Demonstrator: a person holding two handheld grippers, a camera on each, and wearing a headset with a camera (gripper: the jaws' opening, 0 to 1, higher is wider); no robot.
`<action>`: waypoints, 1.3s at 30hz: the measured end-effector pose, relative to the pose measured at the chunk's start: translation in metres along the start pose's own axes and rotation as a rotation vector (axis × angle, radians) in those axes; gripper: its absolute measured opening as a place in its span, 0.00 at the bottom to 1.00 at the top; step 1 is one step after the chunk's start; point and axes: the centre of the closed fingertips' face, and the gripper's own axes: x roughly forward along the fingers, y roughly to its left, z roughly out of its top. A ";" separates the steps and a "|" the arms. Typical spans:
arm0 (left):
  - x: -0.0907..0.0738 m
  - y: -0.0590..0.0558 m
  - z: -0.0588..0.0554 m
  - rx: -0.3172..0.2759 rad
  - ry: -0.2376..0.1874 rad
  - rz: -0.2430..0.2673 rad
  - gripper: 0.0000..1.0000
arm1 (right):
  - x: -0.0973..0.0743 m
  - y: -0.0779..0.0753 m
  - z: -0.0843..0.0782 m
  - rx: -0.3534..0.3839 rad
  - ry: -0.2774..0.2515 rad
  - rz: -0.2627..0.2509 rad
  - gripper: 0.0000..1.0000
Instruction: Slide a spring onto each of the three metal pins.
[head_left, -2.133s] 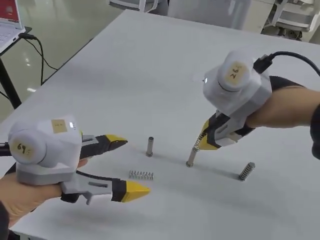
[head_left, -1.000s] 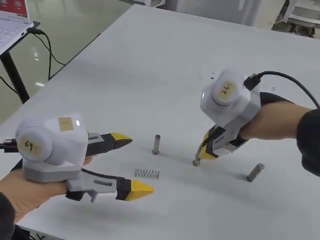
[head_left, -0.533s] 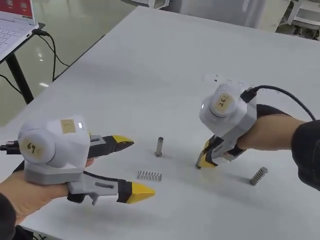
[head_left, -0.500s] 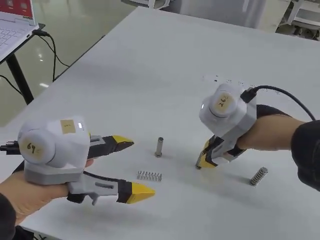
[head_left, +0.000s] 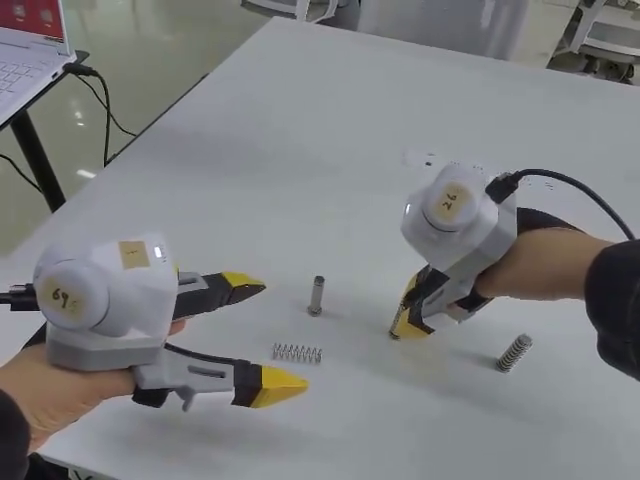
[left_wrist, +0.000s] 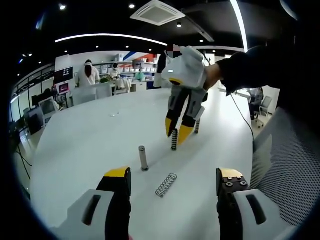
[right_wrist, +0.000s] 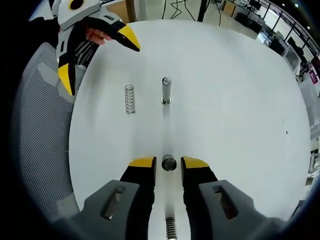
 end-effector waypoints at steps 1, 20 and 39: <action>0.000 0.000 0.000 0.001 0.000 0.000 0.68 | -0.002 0.000 0.003 -0.004 -0.004 -0.002 0.22; -0.005 0.001 -0.003 0.007 0.014 0.011 0.67 | 0.013 0.047 0.061 -0.127 -0.077 0.065 0.22; -0.011 0.002 -0.008 0.000 0.027 0.024 0.67 | 0.048 0.061 0.070 -0.126 -0.064 0.112 0.16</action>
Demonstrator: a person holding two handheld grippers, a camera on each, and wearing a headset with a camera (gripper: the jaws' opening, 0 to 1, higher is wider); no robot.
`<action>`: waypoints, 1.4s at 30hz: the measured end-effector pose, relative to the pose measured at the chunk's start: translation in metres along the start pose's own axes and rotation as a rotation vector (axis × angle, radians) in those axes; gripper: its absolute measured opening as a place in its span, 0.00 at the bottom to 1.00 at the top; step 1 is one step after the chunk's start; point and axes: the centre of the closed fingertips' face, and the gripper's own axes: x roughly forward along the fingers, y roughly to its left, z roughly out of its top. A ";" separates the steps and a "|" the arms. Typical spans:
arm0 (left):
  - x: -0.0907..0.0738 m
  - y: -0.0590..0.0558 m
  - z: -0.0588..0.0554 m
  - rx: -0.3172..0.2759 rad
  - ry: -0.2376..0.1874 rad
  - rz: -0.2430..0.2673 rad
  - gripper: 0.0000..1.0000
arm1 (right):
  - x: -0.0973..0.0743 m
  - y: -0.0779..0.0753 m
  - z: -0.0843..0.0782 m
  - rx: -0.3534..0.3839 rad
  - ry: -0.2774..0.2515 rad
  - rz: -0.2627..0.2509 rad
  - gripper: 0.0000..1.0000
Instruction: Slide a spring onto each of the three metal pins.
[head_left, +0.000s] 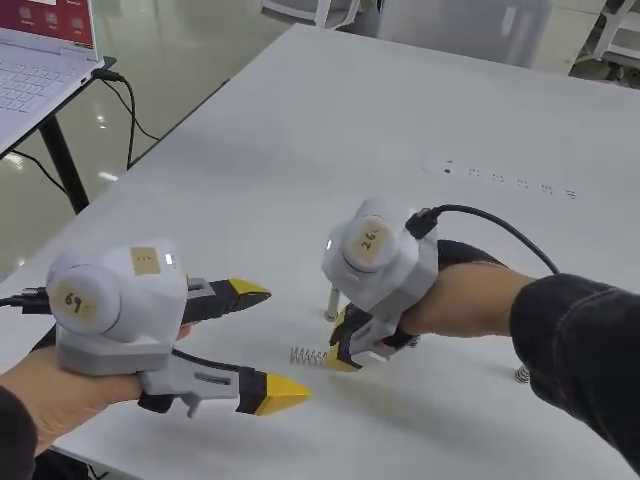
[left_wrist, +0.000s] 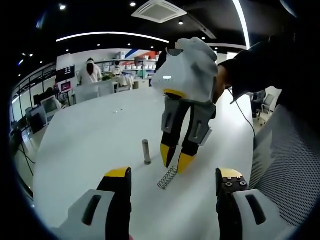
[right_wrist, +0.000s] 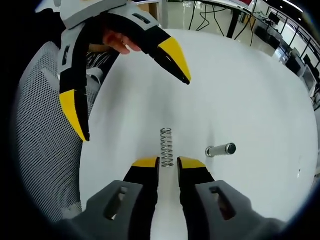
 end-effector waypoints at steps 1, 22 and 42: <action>0.000 0.000 0.000 -0.001 0.001 0.001 0.67 | 0.002 0.001 -0.001 -0.001 0.006 0.005 0.16; -0.001 0.000 -0.002 0.001 0.004 0.006 0.65 | -0.007 0.007 -0.005 -0.030 0.022 0.001 0.13; 0.009 -0.021 0.017 0.089 -0.018 -0.079 0.43 | -0.076 0.035 0.017 -0.088 -0.054 -0.002 0.13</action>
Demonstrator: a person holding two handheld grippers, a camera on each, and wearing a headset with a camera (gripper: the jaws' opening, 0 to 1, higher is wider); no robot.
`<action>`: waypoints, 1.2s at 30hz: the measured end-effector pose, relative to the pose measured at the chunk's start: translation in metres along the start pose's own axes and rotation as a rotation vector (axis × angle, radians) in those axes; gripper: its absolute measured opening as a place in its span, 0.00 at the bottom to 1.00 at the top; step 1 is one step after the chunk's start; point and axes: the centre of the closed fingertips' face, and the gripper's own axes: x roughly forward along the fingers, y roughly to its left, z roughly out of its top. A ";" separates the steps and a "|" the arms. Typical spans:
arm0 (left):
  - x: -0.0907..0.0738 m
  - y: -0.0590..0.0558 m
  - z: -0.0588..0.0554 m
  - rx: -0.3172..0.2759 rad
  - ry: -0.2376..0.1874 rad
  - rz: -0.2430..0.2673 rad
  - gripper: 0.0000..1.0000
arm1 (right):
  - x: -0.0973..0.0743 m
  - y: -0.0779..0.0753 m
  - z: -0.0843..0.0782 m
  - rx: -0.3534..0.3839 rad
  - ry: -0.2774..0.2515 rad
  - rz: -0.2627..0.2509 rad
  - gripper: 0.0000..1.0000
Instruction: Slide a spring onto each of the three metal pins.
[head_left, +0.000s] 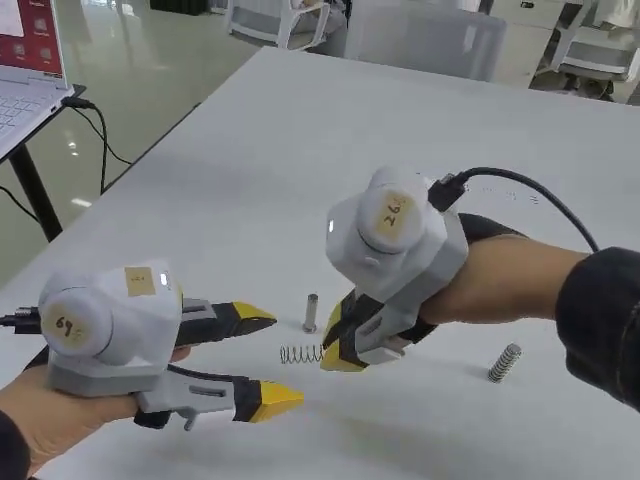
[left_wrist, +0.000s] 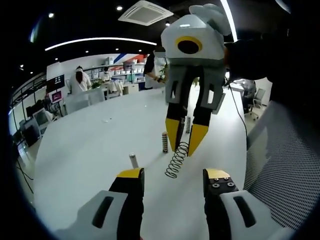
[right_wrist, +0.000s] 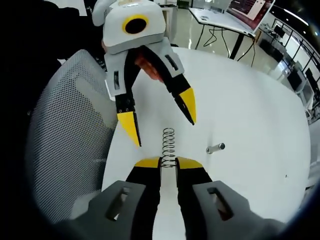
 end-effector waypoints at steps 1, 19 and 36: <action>0.000 -0.001 0.001 0.005 -0.002 -0.003 0.41 | -0.001 0.001 0.001 -0.004 -0.001 -0.001 0.13; 0.002 -0.024 0.013 0.101 -0.014 -0.097 0.09 | -0.017 0.020 0.002 -0.040 0.005 0.006 0.13; 0.001 -0.032 0.017 0.131 -0.013 -0.128 0.07 | -0.015 0.026 -0.004 -0.023 -0.009 0.022 0.14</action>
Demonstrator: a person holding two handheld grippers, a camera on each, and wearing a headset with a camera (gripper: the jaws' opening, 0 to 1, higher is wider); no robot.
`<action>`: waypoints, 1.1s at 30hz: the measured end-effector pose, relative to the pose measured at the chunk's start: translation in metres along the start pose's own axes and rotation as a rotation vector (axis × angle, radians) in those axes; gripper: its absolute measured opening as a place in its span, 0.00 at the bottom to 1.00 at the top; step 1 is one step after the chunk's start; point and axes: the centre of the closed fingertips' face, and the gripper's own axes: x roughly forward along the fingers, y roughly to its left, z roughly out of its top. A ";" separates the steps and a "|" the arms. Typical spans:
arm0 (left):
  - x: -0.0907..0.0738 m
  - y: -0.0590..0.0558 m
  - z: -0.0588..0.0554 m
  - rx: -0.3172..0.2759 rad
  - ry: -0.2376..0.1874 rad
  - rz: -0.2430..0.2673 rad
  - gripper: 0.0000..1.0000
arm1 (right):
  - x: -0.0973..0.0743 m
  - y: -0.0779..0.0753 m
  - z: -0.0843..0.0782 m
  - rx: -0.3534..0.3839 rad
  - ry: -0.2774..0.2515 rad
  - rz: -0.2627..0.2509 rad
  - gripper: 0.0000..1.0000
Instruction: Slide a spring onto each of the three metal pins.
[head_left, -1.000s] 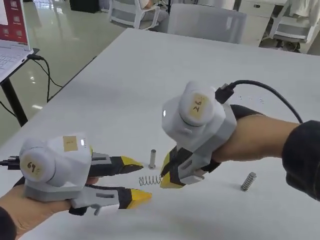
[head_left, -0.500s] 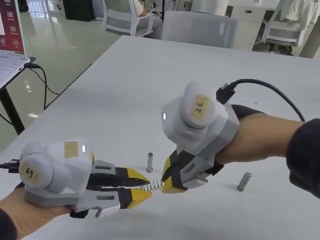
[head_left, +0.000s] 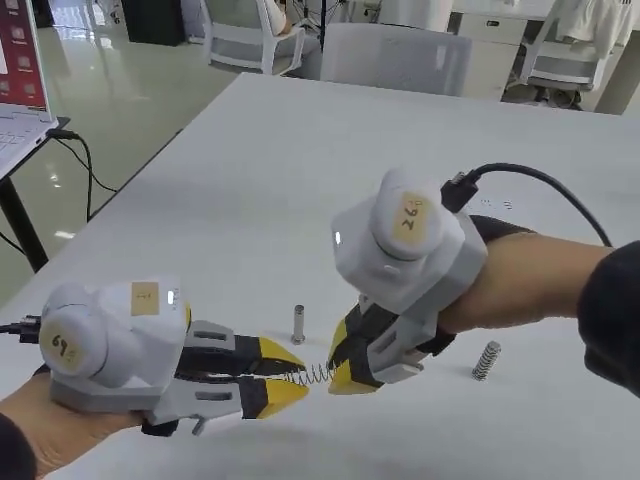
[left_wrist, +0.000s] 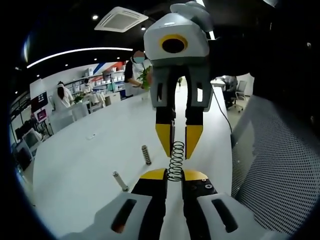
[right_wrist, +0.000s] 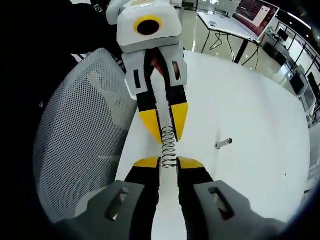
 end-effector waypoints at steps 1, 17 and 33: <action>0.000 0.000 0.001 -0.001 -0.004 0.000 0.07 | 0.000 0.000 0.000 0.001 0.000 0.001 0.14; 0.003 0.001 0.004 -0.016 -0.021 0.008 0.08 | -0.006 -0.003 0.009 0.007 -0.025 -0.017 0.13; 0.007 -0.002 0.004 -0.025 -0.019 -0.007 0.08 | -0.010 0.002 0.030 -0.026 -0.045 -0.025 0.13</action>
